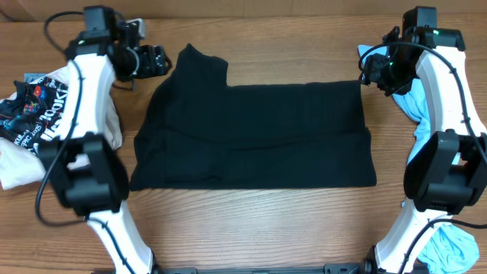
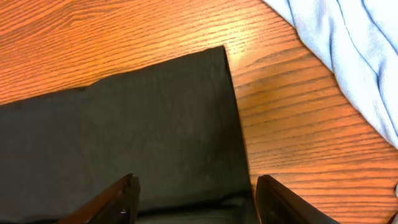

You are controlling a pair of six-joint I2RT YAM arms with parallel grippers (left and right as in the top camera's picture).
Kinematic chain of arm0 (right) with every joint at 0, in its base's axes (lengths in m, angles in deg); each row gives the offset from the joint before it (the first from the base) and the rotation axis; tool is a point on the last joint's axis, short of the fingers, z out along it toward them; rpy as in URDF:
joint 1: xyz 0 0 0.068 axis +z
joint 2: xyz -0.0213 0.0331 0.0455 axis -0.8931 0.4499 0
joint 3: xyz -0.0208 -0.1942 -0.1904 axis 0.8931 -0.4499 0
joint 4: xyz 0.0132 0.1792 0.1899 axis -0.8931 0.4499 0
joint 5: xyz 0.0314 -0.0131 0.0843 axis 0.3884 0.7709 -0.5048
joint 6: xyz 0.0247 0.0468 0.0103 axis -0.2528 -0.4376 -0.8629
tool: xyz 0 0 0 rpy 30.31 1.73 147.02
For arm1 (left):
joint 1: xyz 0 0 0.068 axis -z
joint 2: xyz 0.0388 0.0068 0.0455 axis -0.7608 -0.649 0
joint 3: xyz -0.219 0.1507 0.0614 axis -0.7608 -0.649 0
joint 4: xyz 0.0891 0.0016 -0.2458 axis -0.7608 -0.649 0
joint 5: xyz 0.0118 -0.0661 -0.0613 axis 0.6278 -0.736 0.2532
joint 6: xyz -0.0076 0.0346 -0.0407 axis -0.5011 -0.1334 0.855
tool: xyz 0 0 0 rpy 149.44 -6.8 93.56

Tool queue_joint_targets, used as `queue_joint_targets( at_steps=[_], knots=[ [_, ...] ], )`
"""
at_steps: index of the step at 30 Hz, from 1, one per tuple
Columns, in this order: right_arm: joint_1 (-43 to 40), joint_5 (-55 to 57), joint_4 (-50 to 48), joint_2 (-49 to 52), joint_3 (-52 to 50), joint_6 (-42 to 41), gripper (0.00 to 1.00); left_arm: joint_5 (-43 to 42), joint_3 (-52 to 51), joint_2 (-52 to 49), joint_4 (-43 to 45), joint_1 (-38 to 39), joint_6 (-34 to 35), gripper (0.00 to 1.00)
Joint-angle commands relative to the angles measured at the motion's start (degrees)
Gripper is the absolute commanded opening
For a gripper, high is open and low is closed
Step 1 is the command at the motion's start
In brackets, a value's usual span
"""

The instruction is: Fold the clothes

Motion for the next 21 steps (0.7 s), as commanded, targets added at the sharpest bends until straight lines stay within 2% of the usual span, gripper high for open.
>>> queue_joint_targets(
  at_steps=[1, 13, 15, 17, 18, 19, 21],
  knots=[
    [0.17, -0.31, 0.46, -1.6, 1.14, 0.46, 0.64, -1.18, 6.71, -7.65, -0.15, 0.22, -1.68, 0.84],
    [0.17, -0.28, 0.02, -1.6, 1.14, 0.46, 0.64, 0.87, 8.94, -18.27, 1.81, 0.46, -1.68, 0.82],
    [0.17, -0.26, -0.04, -1.6, 1.14, 0.46, 0.65, -0.66, 8.94, -18.86, 1.53, 0.5, -1.73, 0.66],
    [0.17, -0.26, -0.35, -1.6, 1.14, 0.48, 0.64, -1.44, 8.94, -18.91, 1.14, 0.5, -1.7, 0.4],
    [0.17, -0.26, -0.55, -1.6, 1.14, 0.48, 0.65, -2.08, 8.96, -18.88, 0.52, 0.48, -1.7, 0.24],
    [0.17, -0.22, -0.76, -1.6, 1.11, 0.48, 0.65, -2.08, 8.96, -18.88, -0.04, 0.44, -1.73, 0.17],
    [0.17, -0.09, -1.46, -1.53, 0.98, 0.48, 0.65, -2.05, 8.96, -18.88, -0.57, 0.31, -1.7, 0.09]
  ],
)
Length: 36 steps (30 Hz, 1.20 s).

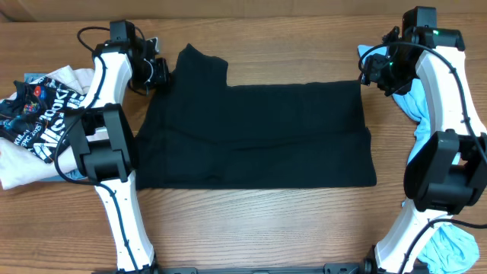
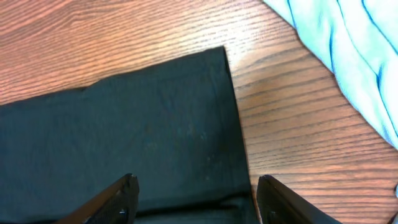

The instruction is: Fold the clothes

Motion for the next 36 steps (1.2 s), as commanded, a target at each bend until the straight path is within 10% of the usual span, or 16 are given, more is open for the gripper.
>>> queue_joint_targets(
  at_steps=[1, 32, 35, 36],
  knots=[
    [0.17, -0.09, -1.68, -1.53, 0.63, 0.44, 0.65, -1.55, 1.18, -1.29, -1.05, -0.15, -0.42, 0.08],
    [0.39, -1.88, -19.56, 15.63, -1.03, 2.73, 0.57, -16.5, 2.16, -1.25, -1.62, -3.98, 6.91, 0.04],
    [0.5, -3.19, -18.91, 16.96, -1.03, 2.73, 0.47, -16.5, 2.16, -1.25, -1.66, -3.98, 6.91, 0.04],
    [0.55, -3.34, -18.91, 17.33, -1.03, 2.71, 0.25, -16.5, 2.16, -1.25, -1.86, -3.98, 6.93, 0.04]
  ],
)
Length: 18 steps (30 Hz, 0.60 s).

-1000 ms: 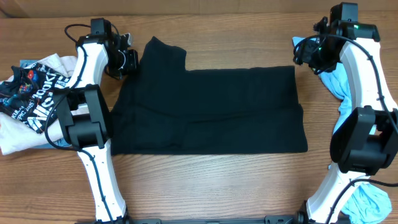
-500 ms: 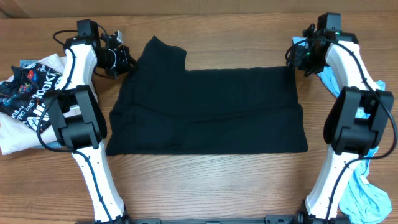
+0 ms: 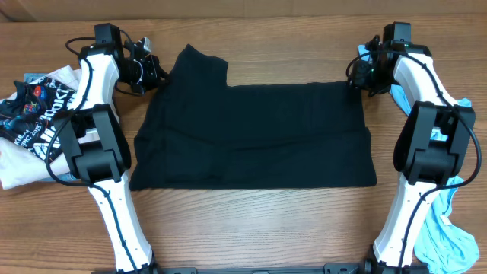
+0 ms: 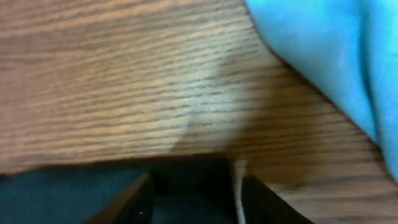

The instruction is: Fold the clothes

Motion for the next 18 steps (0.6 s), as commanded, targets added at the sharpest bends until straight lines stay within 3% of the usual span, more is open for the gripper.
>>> queue_joint_targets(
  at_steps=[1, 4, 11, 18],
  knots=[
    [0.42, -1.53, -0.24, 2.12, -0.04, 0.33, 0.18, -1.09, 1.53, -0.98, -0.22, -0.24, 0.59, 0.04],
    [0.42, -1.44, 0.11, 2.08, 0.48, -0.07, 0.04, -1.09, 1.53, -0.92, -0.59, -0.24, 0.57, 0.04],
    [-0.44, 3.1, 4.68, 0.46, 5.75, -3.34, 0.04, -0.83, 3.93, 1.18, -1.95, -0.37, 0.52, 0.04],
    [-0.5, 5.68, 16.98, -1.03, 16.37, -3.32, 0.04, 1.73, 4.98, 7.82, -3.96, -0.5, -0.02, 0.04]
  ],
)
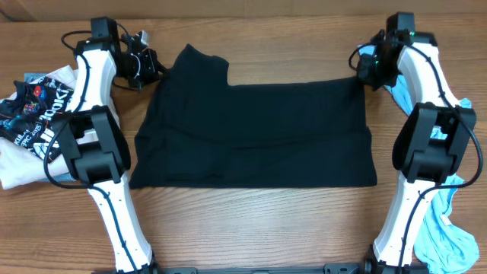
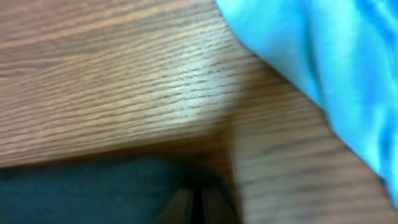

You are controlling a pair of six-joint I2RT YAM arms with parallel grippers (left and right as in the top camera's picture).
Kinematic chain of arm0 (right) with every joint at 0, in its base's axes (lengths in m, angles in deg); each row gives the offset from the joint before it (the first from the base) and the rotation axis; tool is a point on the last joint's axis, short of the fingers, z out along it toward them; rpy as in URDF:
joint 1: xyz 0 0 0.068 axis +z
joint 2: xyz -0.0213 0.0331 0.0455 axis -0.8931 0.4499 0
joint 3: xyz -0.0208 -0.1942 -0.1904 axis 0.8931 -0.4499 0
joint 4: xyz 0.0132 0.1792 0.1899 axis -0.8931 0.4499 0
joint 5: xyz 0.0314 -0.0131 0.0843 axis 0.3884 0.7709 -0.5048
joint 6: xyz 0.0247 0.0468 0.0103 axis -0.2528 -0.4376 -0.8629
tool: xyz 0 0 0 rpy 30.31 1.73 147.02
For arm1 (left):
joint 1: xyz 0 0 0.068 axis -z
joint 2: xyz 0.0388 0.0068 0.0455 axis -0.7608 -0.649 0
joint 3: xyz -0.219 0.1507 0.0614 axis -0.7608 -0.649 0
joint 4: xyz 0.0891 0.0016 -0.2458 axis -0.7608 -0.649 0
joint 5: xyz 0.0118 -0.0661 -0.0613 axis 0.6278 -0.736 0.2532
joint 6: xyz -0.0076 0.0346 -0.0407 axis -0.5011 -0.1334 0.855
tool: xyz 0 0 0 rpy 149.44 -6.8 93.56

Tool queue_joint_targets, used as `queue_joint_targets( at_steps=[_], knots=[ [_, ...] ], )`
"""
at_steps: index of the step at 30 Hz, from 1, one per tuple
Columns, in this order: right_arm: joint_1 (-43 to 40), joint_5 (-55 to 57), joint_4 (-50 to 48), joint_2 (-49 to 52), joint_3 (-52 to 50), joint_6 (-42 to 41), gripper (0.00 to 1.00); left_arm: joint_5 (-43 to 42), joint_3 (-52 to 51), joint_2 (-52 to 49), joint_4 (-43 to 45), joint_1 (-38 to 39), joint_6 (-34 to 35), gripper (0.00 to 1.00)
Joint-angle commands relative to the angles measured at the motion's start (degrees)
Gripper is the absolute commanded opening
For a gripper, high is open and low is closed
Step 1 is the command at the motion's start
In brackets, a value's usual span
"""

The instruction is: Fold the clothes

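A black garment (image 1: 251, 129) lies spread flat across the middle of the wooden table. My right gripper (image 1: 364, 74) is at its far right corner. In the right wrist view the right gripper (image 2: 196, 194) has its fingers pressed together on the black cloth's (image 2: 93, 186) corner edge. My left gripper (image 1: 151, 64) hovers just left of the garment's far left part, apart from the cloth, and looks open.
A pale blue garment (image 1: 415, 103) lies bunched along the right edge behind my right arm, and it is also seen in the wrist view as blue cloth (image 2: 323, 62). A pile of printed and white clothes (image 1: 30, 122) sits at the left. Bare wood table (image 1: 251, 228) runs along the front.
My right gripper's fingers stood apart around the black garment's far right corner; now they are shut on that corner. The left gripper has shifted only slightly.
My right gripper first hung open above the garment's far right corner, with the left gripper to the left of the far left part. The left arm changed pose twice. Then the right gripper was down at the corner, and now it is shut on it.
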Motion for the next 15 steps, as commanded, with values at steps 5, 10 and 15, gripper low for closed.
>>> queue_joint_targets(
  at_steps=[5, 10, 15],
  knots=[
    [-0.48, 1.95, 13.84, -2.43, 8.96, -0.44, 0.04, 3.39, 1.97, 10.1, -6.32, -0.44, -1.38, 0.04],
    [-0.48, 2.01, 22.73, -4.33, 9.9, -0.42, 0.05, 8.7, 1.97, 13.33, -14.16, -0.48, -3.1, 0.04],
    [-0.48, 2.12, 30.32, -5.95, 9.9, -0.39, 0.05, 14.99, 1.97, 13.73, -24.61, 0.02, -4.22, 0.04]
  ],
)
